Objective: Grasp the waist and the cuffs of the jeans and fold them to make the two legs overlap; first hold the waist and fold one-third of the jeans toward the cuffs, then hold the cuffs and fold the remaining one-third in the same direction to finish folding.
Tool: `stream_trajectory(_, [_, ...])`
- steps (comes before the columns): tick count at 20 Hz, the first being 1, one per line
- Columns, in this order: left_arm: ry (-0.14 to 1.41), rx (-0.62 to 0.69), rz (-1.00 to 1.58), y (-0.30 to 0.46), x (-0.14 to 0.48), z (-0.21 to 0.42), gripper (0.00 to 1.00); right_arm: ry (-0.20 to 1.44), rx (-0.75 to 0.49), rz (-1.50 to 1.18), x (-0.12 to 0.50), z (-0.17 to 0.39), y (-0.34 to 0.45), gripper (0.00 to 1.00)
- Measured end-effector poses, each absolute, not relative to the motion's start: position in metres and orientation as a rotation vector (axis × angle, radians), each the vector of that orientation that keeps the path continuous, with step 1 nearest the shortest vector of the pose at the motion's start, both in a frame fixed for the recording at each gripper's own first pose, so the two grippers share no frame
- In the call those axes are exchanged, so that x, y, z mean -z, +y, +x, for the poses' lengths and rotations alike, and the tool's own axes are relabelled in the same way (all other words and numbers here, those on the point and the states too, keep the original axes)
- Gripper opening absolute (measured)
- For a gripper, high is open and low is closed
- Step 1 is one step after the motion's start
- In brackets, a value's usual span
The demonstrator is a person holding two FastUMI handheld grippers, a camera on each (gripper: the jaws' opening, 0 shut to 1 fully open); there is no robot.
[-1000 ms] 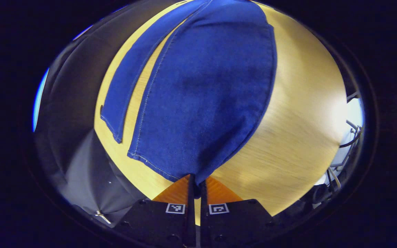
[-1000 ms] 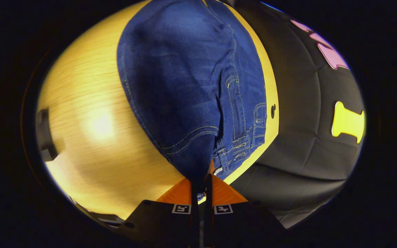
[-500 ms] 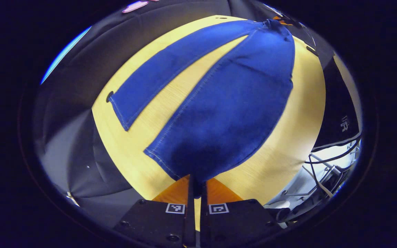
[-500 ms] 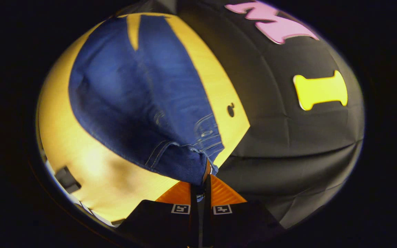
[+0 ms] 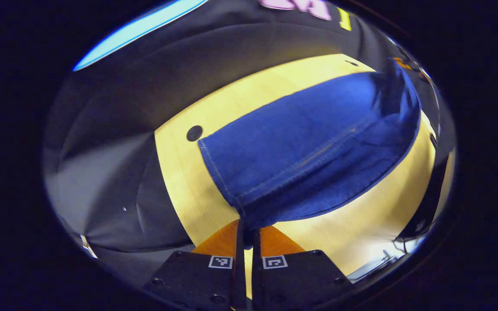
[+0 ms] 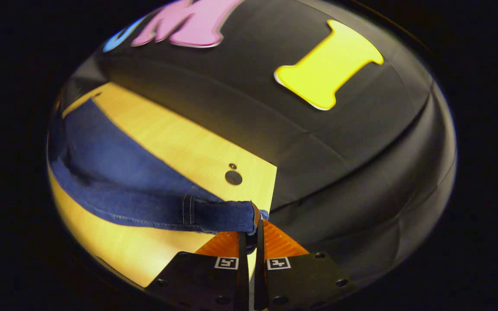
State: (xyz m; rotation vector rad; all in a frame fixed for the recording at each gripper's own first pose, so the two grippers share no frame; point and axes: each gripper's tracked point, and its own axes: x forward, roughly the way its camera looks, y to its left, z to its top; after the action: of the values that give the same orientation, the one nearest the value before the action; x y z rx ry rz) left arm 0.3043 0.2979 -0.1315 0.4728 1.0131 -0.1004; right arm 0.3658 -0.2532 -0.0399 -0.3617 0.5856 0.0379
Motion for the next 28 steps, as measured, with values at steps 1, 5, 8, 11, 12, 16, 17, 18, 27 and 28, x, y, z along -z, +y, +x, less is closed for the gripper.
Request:
stream_trajectory(1, [1.018, 0.051, 0.420, 0.303, 0.133, 0.322, 0.11, 0.596, -0.006, -0.296, 0.026, 0.368, -0.251, 0.09])
stream_trajectory(5, [1.007, -0.076, 0.353, 0.313, 0.152, 0.385, 0.11, 0.649, 0.079, -0.199, 0.016, 0.360, -0.253, 0.09])
stream_trajectory(8, [1.007, -0.101, 0.365, 0.312, 0.188, 0.425, 0.11, 0.711, 0.075, -0.120, 0.011, 0.361, -0.247, 0.09])
stream_trajectory(11, [0.979, -0.157, 0.370, 0.322, 0.203, 0.440, 0.19, 0.725, 0.117, -0.152, -0.006, 0.355, -0.253, 0.27])
stream_trajectory(12, [0.957, -0.162, 0.365, 0.322, 0.204, 0.446, 0.21, 0.715, 0.124, -0.147, -0.018, 0.353, -0.251, 0.23])
stream_trajectory(16, [0.846, -0.227, 0.343, 0.327, 0.192, 0.448, 0.79, 0.663, 0.144, -0.060, -0.056, 0.333, -0.254, 0.62])
stream_trajectory(17, [0.806, -0.251, 0.329, 0.326, 0.177, 0.446, 0.99, 0.642, 0.152, -0.034, -0.064, 0.322, -0.257, 0.74])
stream_trajectory(18, [0.742, -0.276, 0.303, 0.322, 0.166, 0.447, 0.99, 0.613, 0.164, -0.014, -0.072, 0.312, -0.258, 0.87])
stream_trajectory(27, [0.206, -0.340, 0.167, 0.290, 0.113, 0.452, 0.98, 0.337, 0.322, 0.092, -0.106, 0.242, -0.266, 0.97])
stream_trajectory(28, [0.192, -0.327, 0.181, 0.293, 0.111, 0.453, 0.99, 0.327, 0.336, 0.128, -0.102, 0.243, -0.268, 0.97])
